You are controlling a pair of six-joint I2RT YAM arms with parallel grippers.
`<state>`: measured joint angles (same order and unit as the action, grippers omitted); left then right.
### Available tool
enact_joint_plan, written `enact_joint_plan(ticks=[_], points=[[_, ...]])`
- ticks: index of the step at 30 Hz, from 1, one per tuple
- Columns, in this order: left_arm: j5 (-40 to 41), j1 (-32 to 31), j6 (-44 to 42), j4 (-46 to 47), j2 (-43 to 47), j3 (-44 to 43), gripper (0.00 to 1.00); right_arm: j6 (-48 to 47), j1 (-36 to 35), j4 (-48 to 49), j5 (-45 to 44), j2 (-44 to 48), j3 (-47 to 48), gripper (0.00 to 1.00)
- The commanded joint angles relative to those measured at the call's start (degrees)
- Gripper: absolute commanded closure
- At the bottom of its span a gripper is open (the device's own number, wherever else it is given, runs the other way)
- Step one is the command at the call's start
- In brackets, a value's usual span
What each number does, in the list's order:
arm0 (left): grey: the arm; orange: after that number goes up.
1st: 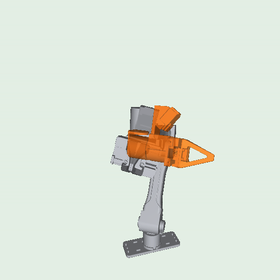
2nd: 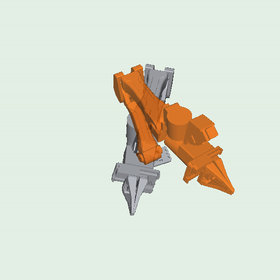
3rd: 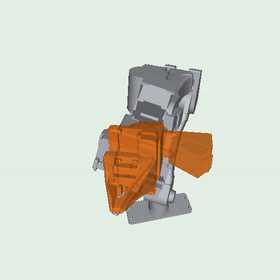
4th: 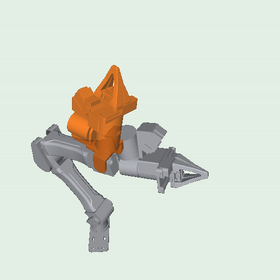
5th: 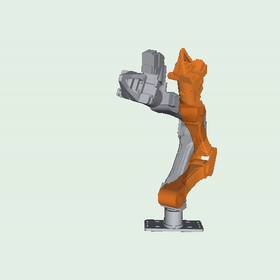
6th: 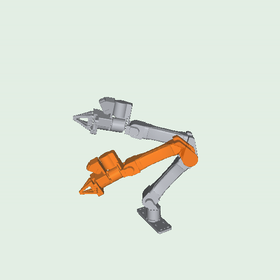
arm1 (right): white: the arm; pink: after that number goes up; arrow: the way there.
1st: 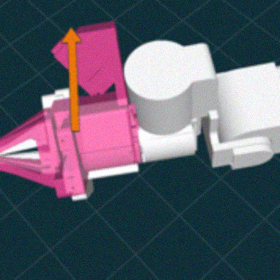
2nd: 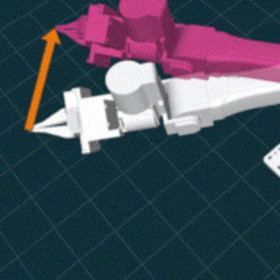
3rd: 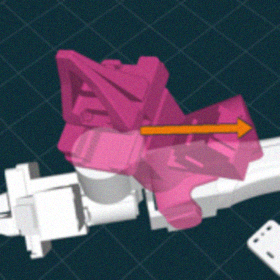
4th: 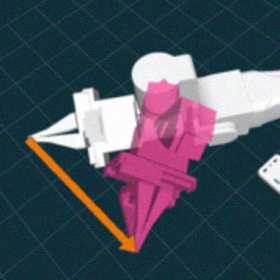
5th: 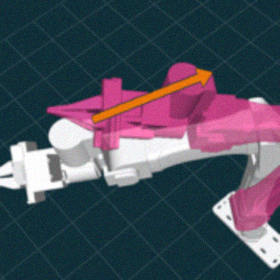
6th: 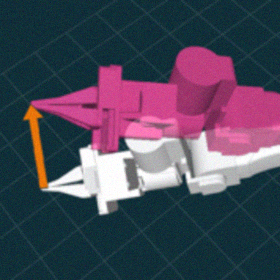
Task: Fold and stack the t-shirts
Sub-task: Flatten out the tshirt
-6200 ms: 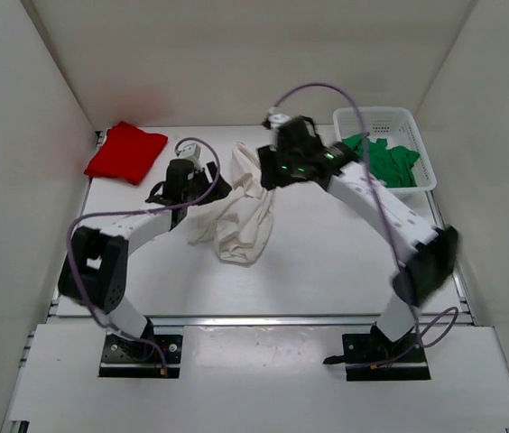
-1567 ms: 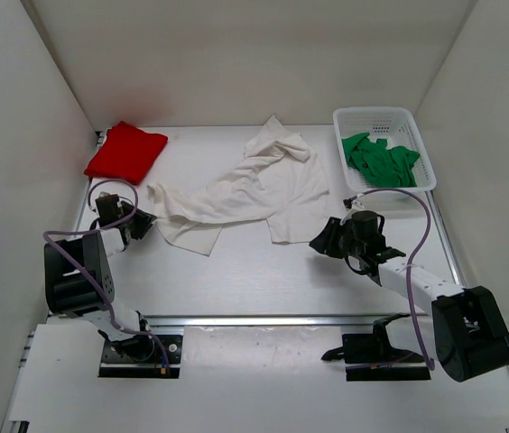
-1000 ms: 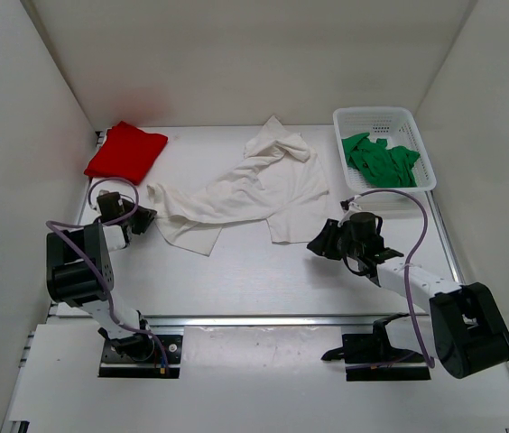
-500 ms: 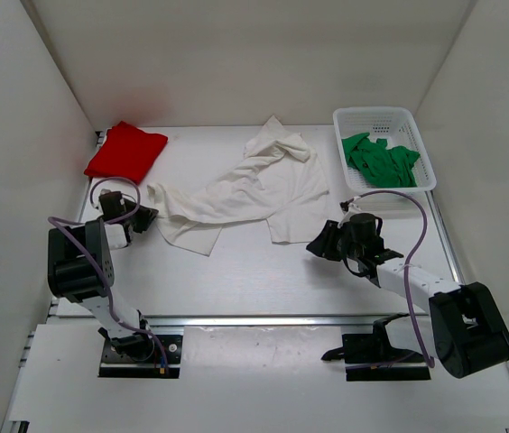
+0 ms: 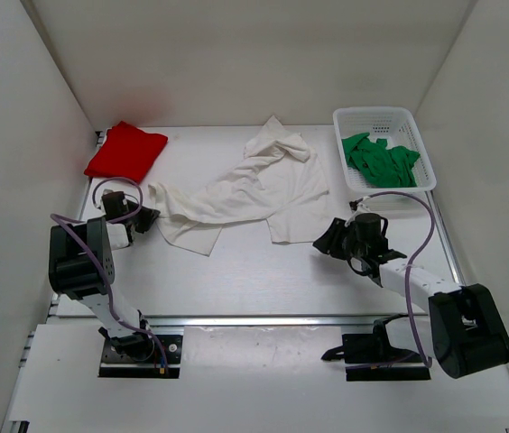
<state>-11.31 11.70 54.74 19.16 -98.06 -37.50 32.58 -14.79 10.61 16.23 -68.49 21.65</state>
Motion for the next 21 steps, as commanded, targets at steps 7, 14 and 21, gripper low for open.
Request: enact_joint_plan(ticks=[7,14,21], points=[[2.44,-0.28,-0.34,0.71,1.21,1.81,0.82,-1.29,1.77,0.2,-5.77,-2.26,3.23,0.65],[3.48,-0.81,0.1,0.44,5.5,2.08,1.0,-3.04,0.9,-3.22,-11.91,-3.84,4.97,0.59],[7.7,-5.02,-1.74,-2.1,15.52,2.08,1.0,-5.06,-3.31,-7.79,-22.09,-8.85,9.98,0.59]])
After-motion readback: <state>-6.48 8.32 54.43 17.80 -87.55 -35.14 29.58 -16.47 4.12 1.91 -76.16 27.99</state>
